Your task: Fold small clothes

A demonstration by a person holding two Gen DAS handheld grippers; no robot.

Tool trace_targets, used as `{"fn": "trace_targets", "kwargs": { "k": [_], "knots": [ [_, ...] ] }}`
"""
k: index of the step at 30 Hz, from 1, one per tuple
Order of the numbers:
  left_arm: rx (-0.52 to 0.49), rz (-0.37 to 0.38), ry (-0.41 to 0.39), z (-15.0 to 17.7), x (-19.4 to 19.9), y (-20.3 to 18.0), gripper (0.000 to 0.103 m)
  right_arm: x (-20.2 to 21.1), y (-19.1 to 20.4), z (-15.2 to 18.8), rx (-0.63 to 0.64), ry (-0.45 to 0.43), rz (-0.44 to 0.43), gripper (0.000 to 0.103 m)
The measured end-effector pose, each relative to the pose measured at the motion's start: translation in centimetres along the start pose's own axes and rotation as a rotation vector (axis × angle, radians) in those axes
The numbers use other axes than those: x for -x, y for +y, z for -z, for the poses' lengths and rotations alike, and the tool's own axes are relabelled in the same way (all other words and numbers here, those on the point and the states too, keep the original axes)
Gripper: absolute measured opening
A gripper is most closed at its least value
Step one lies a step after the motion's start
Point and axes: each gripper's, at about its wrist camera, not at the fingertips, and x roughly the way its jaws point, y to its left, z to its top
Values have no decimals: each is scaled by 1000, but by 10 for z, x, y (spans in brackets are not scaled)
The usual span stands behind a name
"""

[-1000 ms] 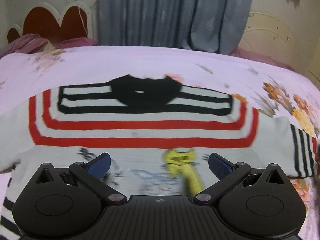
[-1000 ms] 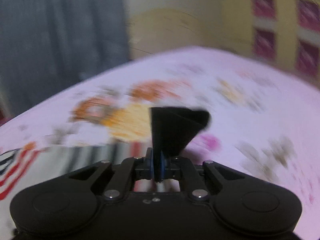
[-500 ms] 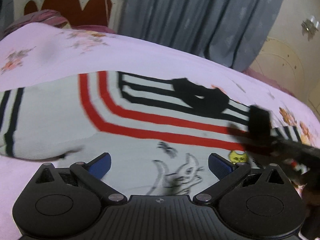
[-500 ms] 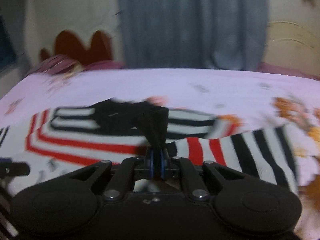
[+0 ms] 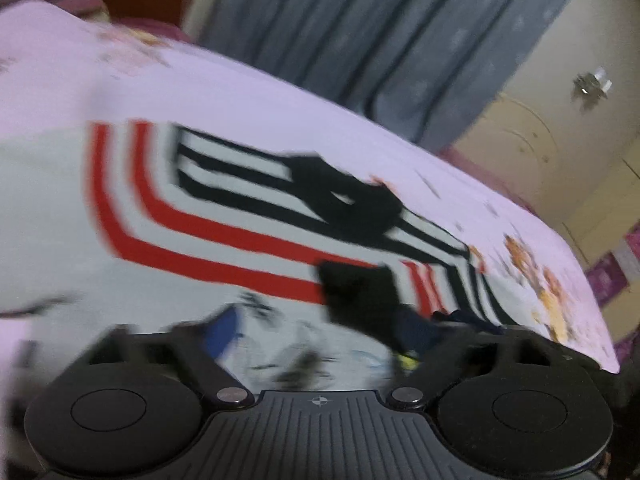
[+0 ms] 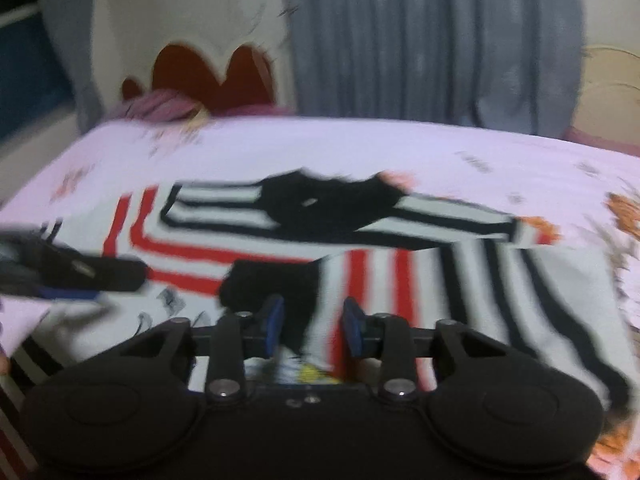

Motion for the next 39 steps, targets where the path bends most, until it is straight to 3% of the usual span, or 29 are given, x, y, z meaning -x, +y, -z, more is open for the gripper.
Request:
{"fn": "trace_targets", "kwargs": {
  "k": [4, 6, 8, 10, 14, 17, 19, 22, 31, 33, 35, 36, 37, 39],
  "knots": [
    [36, 21, 71, -1, -44, -13, 71, 33, -39, -2, -62, -56, 108, 25],
    [34, 15, 70, -3, -59, -19, 63, 45, -56, -1, -97, -76, 161, 25],
    [0, -11, 72, -7, -70, -25, 24, 57, -74, 2, -138, -91, 218, 25],
    [-18, 2, 77, -10, -77, -27, 7, 65, -92, 6, -192, -97, 258, 25],
    [-131, -32, -39, -18, -50, -37, 6, 74, -121, 15, -282, -94, 331, 24],
    [-170, -117, -132, -23, -23, -25, 6, 74, -137, 22, -343, -82, 354, 24],
    [-184, -172, -108, -22, -25, -9, 6, 74, -143, 26, -355, -73, 360, 24],
    [-170, -190, -66, -15, -32, 4, 6, 73, -147, 32, -361, -49, 350, 25],
    [-135, -206, -87, 1, -34, 4, 8, 46, -141, 36, -330, 48, 244, 29],
    [-108, -203, -87, -1, -32, 11, 18, 44, -143, 34, -337, 34, 233, 31],
    [-80, -201, -101, -6, -32, 15, 39, 40, -154, 23, -378, 1, 195, 36],
    [-70, -201, -112, -8, -32, 16, 43, 37, -161, 16, -400, -18, 178, 41],
    [-60, -202, -117, -11, -33, 17, 46, 34, -168, 9, -418, -41, 167, 53],
    [-28, -186, -115, -17, -39, 22, 46, 19, -184, -3, -438, -74, 147, 56]
  ]
}}
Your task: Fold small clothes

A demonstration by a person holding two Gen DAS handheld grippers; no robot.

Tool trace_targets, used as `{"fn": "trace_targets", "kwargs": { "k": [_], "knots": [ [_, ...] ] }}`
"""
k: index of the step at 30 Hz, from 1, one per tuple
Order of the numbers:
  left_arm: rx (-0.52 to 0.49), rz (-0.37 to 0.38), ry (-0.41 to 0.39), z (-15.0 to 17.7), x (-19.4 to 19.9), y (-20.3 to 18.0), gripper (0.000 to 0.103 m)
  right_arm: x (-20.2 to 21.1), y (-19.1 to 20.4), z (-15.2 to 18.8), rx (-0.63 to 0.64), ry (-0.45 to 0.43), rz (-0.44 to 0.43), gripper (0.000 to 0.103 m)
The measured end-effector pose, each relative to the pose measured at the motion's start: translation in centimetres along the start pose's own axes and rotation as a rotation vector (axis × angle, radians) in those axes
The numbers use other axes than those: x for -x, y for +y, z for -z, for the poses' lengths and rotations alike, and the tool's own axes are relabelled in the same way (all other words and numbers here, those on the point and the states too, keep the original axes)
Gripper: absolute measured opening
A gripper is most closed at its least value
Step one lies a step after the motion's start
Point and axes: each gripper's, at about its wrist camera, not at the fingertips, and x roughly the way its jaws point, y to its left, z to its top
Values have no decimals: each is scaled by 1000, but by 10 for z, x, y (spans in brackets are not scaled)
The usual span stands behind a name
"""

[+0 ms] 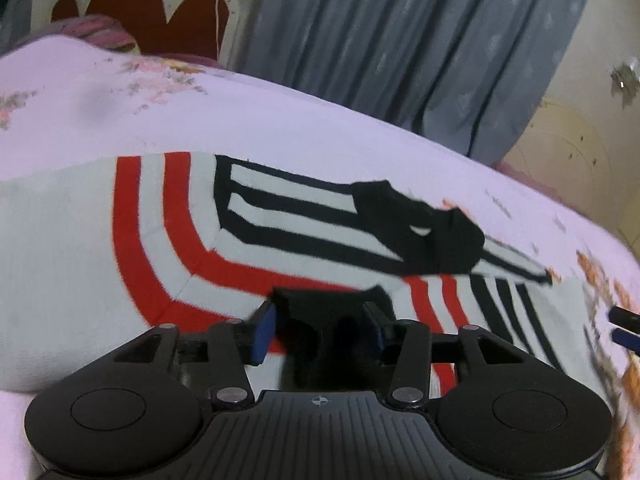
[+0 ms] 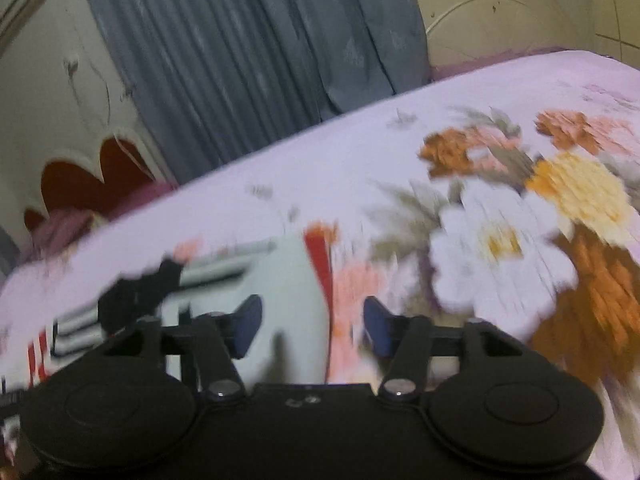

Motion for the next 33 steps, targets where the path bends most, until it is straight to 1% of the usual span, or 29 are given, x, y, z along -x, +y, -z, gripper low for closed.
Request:
{"fn": "trace_targets", "kwargs": {
  "k": [3, 4, 5, 6, 7, 8, 9, 10, 11, 12, 13, 14, 15, 18, 19, 20, 21, 22, 23, 24, 25, 26, 28, 30, 31, 32, 33],
  "knots": [
    [20, 6, 20, -3, -12, 3, 46, -30, -18, -18, -89, 24, -63, 51],
    [16, 10, 20, -4, -14, 3, 43, -38, -24, -21, -121, 32, -82, 50],
    [2, 6, 24, -5, -16, 1, 27, -47, -30, -23, -157, 46, -104, 49],
    [-19, -5, 26, -5, -17, 0, 15, -52, -35, -23, -187, 57, -122, 49],
    [-21, 8, 20, -5, -16, 1, 7, -58, -41, -22, -225, 69, -147, 48],
    [-11, 11, -12, -3, -12, 2, 7, -63, -46, -21, -263, 86, -177, 45],
    [-15, 8, -53, -2, -5, 1, 6, -67, -49, -19, -292, 103, -205, 38],
    [-31, -4, -113, 1, 4, -1, 6, -69, -50, -18, -303, 115, -235, 14],
    [-48, -23, -158, 5, 12, -3, 6, -66, -45, -19, -273, 107, -247, 13],
    [-64, -46, -167, 8, 12, -5, 6, -61, -39, -20, -224, 89, -254, 13],
    [-83, -66, -136, 12, 6, -6, 6, -58, -31, -19, -157, 72, -242, 13],
    [-91, -80, -95, 14, -3, -6, 6, -63, -24, -17, -90, 85, -172, 13],
    [-93, -87, -85, 18, -8, -6, 6, -71, -22, -14, -53, 113, -117, 11],
    [-114, -98, -86, 16, -7, -9, 6, -69, -16, -13, -11, 105, -99, 12],
    [-105, -93, -83, 16, -7, -7, 9, -66, -10, -13, 18, 100, -79, 14],
    [-89, -94, -79, 14, -5, -4, 15, -62, -6, -13, 40, 94, -52, 24],
    [-75, -111, -83, 12, -1, -3, 21, -58, -3, -14, 54, 80, -22, 30],
    [-71, -175, -127, 10, 10, -4, 40, -49, 1, -14, 67, 49, 14, 41],
    [-90, -227, -182, 11, 19, -10, 59, -39, 6, -15, 89, 19, 38, 41],
    [-107, -229, -219, 10, 26, -17, 62, -33, 11, -13, 116, 10, 29, 40],
    [-114, -180, -219, 8, 27, -27, 62, -28, 21, -11, 157, 17, -8, 39],
    [-130, -117, -203, 5, 23, -42, 62, -28, 32, -7, 206, 28, -41, 38],
    [-201, -25, -168, 3, 6, -79, 62, -31, 58, 2, 295, 59, -99, 37],
    [-229, 62, -104, 3, -19, -113, 62, -38, 82, 13, 353, 97, -154, 33],
    [-240, 84, -89, 4, -29, -124, 62, -42, 90, 15, 372, 110, -169, 34],
    [-256, 91, -72, 6, -39, -133, 62, -44, 96, 17, 391, 120, -176, 34],
    [-270, 85, -37, 8, -50, -139, 62, -46, 99, 18, 409, 137, -184, 33]
  ]
}}
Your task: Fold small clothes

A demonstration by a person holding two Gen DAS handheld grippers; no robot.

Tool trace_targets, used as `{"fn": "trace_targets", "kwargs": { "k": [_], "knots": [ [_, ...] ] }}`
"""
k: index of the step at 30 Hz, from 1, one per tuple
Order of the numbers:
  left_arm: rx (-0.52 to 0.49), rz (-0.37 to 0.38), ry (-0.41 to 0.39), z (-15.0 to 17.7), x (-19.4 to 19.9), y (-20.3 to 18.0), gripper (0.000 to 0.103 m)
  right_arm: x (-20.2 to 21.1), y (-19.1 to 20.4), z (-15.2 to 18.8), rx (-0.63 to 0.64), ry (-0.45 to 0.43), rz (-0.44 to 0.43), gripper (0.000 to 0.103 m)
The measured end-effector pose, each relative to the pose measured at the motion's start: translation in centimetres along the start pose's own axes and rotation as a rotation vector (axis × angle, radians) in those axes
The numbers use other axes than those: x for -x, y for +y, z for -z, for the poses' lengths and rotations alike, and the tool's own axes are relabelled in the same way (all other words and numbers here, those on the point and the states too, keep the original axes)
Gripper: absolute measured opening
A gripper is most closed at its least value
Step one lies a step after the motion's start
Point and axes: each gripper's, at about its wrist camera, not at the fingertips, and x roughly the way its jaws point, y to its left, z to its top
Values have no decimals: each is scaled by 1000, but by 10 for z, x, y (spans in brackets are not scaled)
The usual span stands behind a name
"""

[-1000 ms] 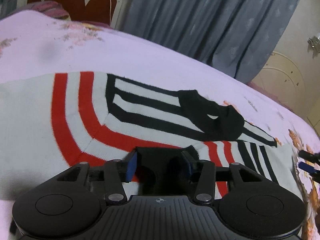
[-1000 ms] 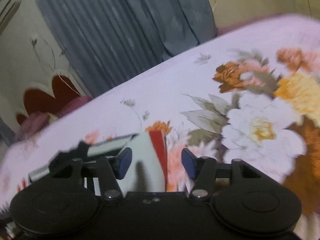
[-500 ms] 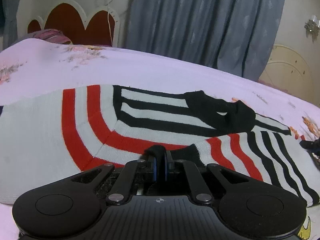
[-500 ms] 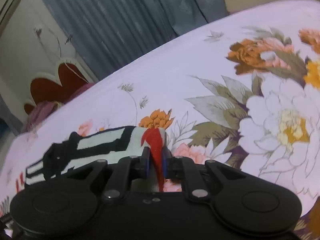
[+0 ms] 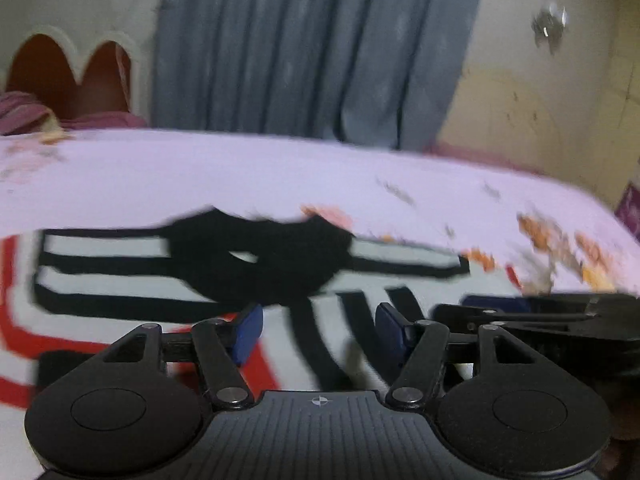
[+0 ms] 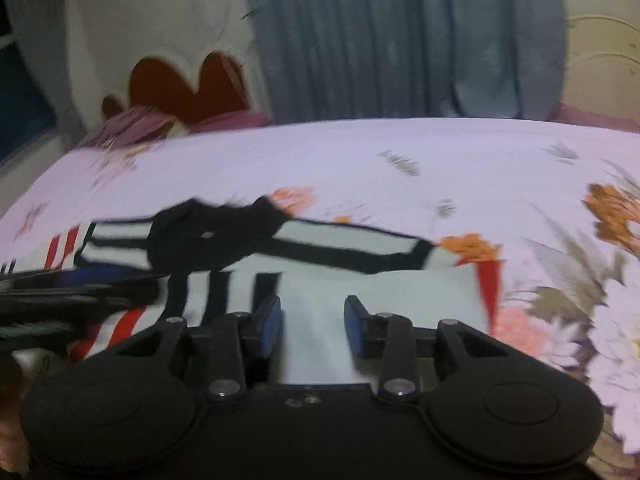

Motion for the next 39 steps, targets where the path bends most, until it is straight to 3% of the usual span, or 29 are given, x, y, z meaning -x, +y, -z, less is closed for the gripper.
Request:
{"fn": "trace_targets", "kwargs": {
  "k": [1, 3, 4, 5, 7, 10, 12, 14, 18, 20, 22, 25, 30, 33, 35, 37, 39],
  "knots": [
    [-5, -6, 29, 1, -7, 1, 62, -1, -1, -1, 16, 13, -1, 31],
    [-25, -65, 21, 5, -5, 12, 62, 3, -17, -4, 39, -3, 95, 29],
    [-31, -107, 23, 10, -2, 22, 62, 3, -38, -5, -10, -1, 186, 31],
    [-16, -106, 19, 13, -1, 36, 62, -1, -66, -7, -81, 13, 213, 24],
    [3, -78, 6, 19, 5, 47, 62, -1, -90, -9, -158, 23, 148, 21],
    [-52, -113, 12, 20, 4, 36, 62, -2, -73, -13, -55, 50, 189, 25],
    [-61, -131, 1, 12, 12, 31, 62, 3, -68, -11, -61, 46, 211, 25],
    [-68, -85, -41, 10, 25, 18, 62, 19, -55, -9, -71, 16, 195, 33],
    [-74, 26, -7, 18, 25, -11, 62, 24, -33, 5, -51, 28, 114, 32],
    [-86, 17, 68, 30, 11, -17, 63, 18, -21, 20, -20, 66, 149, 33],
    [-113, 11, 55, 32, 16, -18, 63, 21, -15, 28, 13, 49, 187, 33],
    [-91, 25, 28, 30, 37, -15, 63, 40, -5, 26, -5, 48, 182, 33],
    [-85, 13, 63, 51, 44, -8, 63, 52, 21, 47, -11, 80, 148, 31],
    [-76, -41, 56, 54, 57, 12, 63, 62, 20, 67, -8, 84, 224, 30],
    [-62, -60, 46, 57, 62, 33, 63, 74, 7, 72, -65, 74, 247, 22],
    [-58, -38, 48, 56, 67, 46, 62, 76, 4, 71, -72, 80, 247, 22],
    [-65, -45, 36, 49, 70, 46, 63, 69, 9, 63, -48, 98, 257, 29]
  ]
}}
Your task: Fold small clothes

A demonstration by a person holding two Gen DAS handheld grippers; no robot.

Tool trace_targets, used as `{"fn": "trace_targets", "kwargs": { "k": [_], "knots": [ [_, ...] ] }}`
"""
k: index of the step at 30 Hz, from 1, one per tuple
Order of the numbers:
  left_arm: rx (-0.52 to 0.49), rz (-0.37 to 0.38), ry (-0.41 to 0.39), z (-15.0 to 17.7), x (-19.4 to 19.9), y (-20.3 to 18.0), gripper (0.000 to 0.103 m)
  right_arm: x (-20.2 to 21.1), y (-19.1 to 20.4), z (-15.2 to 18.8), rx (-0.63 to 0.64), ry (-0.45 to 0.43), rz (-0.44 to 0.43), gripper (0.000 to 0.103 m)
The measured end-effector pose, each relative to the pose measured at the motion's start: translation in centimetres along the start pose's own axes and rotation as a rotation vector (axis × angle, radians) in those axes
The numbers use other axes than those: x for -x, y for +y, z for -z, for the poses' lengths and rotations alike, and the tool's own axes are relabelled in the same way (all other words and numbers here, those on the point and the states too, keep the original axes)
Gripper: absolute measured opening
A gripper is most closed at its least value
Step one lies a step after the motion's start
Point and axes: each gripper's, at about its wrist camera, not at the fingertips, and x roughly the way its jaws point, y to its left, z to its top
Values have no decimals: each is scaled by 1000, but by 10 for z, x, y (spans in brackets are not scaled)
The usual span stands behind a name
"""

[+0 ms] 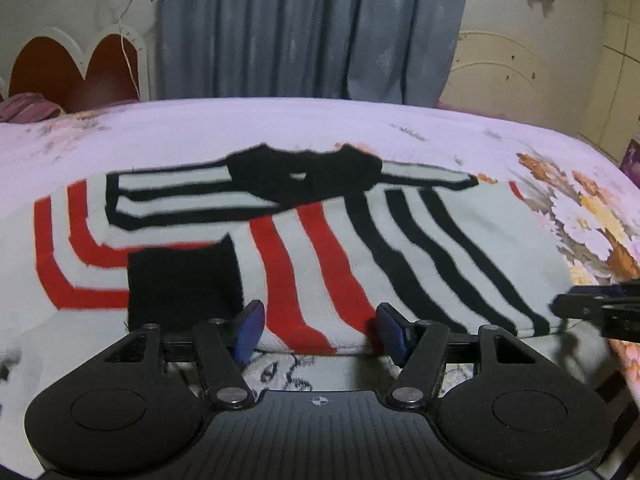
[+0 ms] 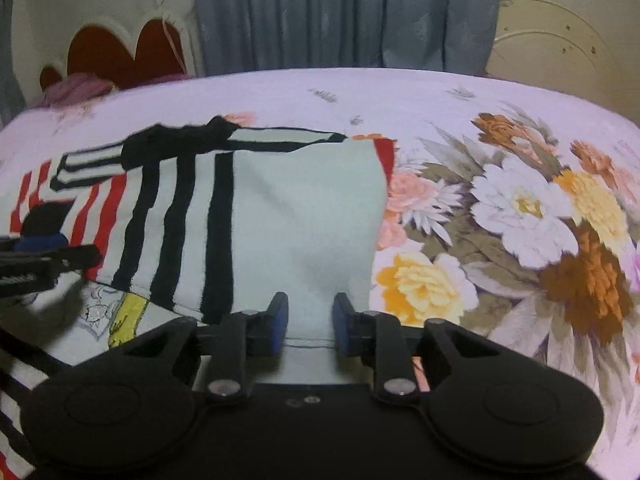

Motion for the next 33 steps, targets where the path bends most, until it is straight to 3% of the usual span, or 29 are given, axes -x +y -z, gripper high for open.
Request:
{"fn": "trace_targets", "kwargs": {
  "k": [3, 6, 7, 8, 10, 12, 14, 15, 18, 20, 24, 28, 30, 33],
  "knots": [
    [-9, -43, -42, -14, -4, 3, 63, -7, 9, -23, 1, -51, -25, 33],
    [43, -73, -3, -25, -27, 23, 63, -27, 14, -48, -21, -85, -52, 33],
    [54, -79, 52, -26, -40, 29, 66, -38, 14, -54, -24, -76, -50, 32],
    [65, -61, 44, -27, -42, 36, 66, -52, 14, -58, -30, -50, -42, 32],
    [88, -93, 6, -34, -28, 41, 66, -67, 17, -62, -13, -15, -33, 32],
    [57, -94, -54, -32, -14, 41, 66, -56, 22, -64, -6, -41, -33, 33],
    [63, -109, 31, -20, -25, 47, 66, -49, 24, -57, -22, -60, -42, 36],
    [59, -106, 53, -14, -30, 48, 67, -54, 27, -51, -15, -23, -39, 36],
    [23, -132, 14, -12, -20, 46, 67, -52, 39, -44, 40, -11, -2, 36],
    [45, -149, -36, -11, -7, 54, 67, -37, 37, -46, 9, -45, -30, 36],
    [195, -193, -58, 0, 19, 103, 67, -14, 30, -40, -43, -79, -23, 36],
    [348, -317, -96, 25, 63, 176, 67, 2, 25, -28, -80, -78, -21, 36],
    [475, -387, -108, 43, 89, 220, 66, 6, 25, -22, -92, -70, -22, 36],
    [641, -472, -147, 71, 122, 279, 53, 8, 28, -16, -104, -53, -23, 37]
  ]
}}
